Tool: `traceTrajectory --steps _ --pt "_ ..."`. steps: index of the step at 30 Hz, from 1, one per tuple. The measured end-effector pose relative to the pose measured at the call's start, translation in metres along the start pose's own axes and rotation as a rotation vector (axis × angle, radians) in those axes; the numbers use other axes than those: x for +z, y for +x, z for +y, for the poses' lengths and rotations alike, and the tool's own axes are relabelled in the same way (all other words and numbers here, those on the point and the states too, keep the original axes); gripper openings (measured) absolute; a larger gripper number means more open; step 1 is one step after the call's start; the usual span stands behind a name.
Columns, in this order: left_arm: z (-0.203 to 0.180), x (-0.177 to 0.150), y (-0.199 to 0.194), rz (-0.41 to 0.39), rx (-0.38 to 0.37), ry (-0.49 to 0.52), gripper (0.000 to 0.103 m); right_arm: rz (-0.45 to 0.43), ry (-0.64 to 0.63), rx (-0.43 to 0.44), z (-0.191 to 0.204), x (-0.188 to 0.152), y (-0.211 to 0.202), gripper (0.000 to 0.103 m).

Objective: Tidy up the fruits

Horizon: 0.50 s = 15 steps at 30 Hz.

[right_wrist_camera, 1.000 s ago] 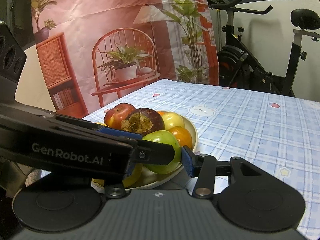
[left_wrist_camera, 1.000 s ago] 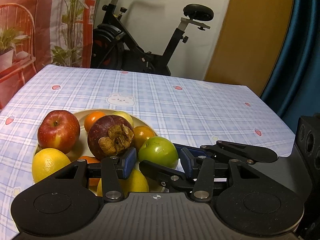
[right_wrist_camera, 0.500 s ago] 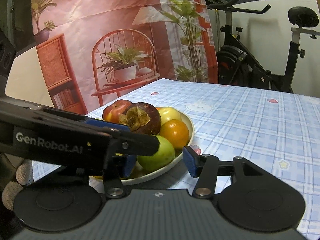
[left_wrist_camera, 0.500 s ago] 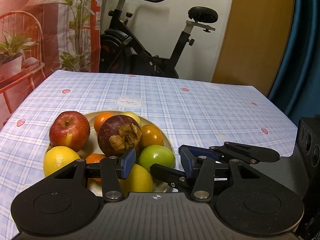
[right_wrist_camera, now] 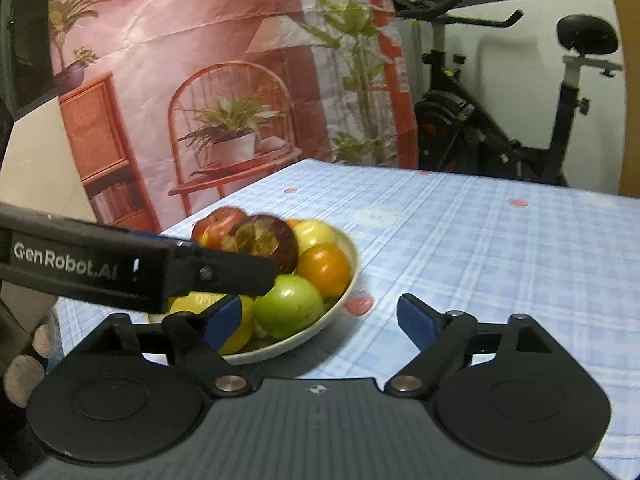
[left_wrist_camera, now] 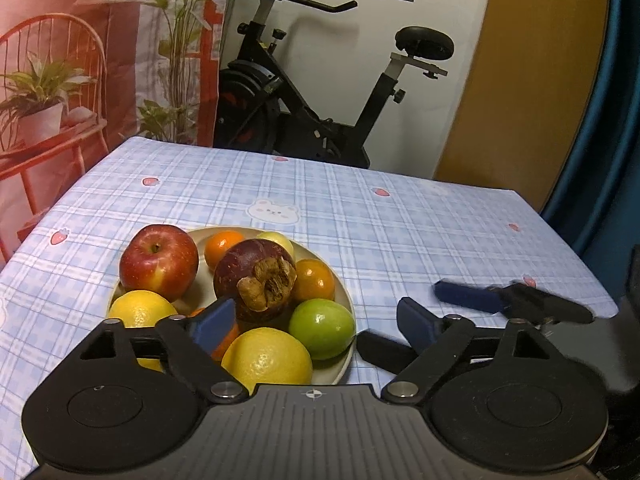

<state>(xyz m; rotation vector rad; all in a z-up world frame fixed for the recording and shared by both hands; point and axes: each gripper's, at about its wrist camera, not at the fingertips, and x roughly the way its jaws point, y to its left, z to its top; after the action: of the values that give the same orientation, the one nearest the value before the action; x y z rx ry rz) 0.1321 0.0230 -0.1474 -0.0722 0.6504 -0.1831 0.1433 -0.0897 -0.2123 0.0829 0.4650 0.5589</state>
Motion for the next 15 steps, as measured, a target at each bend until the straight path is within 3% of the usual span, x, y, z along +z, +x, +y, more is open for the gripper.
traceTrajectory --steps 8,15 --pt "-0.009 0.021 -0.04 -0.078 0.029 0.033 0.095 -0.02 0.026 -0.196 0.006 0.033 -0.045 0.103" --pt "-0.017 0.045 -0.082 -0.143 0.067 0.074 0.095 -0.053 0.04 -0.275 0.016 0.063 -0.095 0.103"
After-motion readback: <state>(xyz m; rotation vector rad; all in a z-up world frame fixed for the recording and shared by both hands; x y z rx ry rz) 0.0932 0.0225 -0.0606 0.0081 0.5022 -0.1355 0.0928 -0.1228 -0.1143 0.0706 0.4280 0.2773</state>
